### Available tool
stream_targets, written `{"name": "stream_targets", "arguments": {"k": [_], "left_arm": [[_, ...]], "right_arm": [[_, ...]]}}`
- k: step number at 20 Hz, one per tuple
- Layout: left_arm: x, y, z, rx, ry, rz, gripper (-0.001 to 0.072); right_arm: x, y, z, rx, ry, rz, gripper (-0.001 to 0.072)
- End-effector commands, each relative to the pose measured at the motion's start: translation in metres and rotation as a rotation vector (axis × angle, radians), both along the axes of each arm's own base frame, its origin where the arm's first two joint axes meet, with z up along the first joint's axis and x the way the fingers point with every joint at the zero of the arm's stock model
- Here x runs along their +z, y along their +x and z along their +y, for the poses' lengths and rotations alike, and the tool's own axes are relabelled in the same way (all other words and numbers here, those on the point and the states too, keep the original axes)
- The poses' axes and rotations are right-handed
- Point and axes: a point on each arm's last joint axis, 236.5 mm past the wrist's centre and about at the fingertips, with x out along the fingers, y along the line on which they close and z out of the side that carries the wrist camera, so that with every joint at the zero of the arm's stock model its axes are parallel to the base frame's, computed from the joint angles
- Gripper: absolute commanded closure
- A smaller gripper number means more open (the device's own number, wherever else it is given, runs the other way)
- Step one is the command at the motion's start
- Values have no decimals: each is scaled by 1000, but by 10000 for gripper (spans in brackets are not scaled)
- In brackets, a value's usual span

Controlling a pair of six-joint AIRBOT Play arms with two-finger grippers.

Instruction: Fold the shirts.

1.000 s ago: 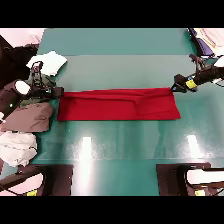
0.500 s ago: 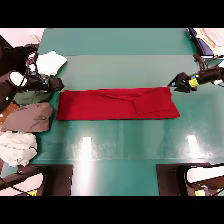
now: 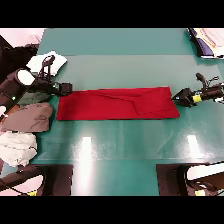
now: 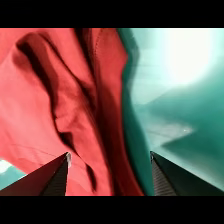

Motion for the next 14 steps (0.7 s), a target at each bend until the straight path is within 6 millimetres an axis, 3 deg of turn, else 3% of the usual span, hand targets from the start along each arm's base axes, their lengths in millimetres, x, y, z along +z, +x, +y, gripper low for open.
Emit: {"name": "stream_targets", "arguments": {"k": [1, 3, 4, 6, 8, 9, 12, 14], "left_arm": [[3, -3, -16, -20, -35, 4, 684], [3, -4, -16, -22, -35, 6, 684], [3, -4, -16, -22, -35, 6, 684], [3, -4, -16, -21, -35, 6, 684], [3, -4, -20, -19, -54, 14, 684], [2, -6, -24, -19, -75, 29, 685], [-7, -7, -47, -44, -114, 54, 685], [-11, -1, -79, -105, -110, 30, 685]], "right_arm": [[-12, 3, 23, 43, 62, -18, 143], [-15, 4, 43, 93, 79, -23, 147], [-15, 5, 52, 114, 84, -31, 187], [-11, 7, 67, 152, 98, -64, 351], [-7, 9, 71, 170, 109, -93, 634], [-4, 10, 72, 173, 115, -106, 694], [26, 16, 72, 164, 111, -180, 695], [59, 22, 74, 152, 92, -241, 697]]}}
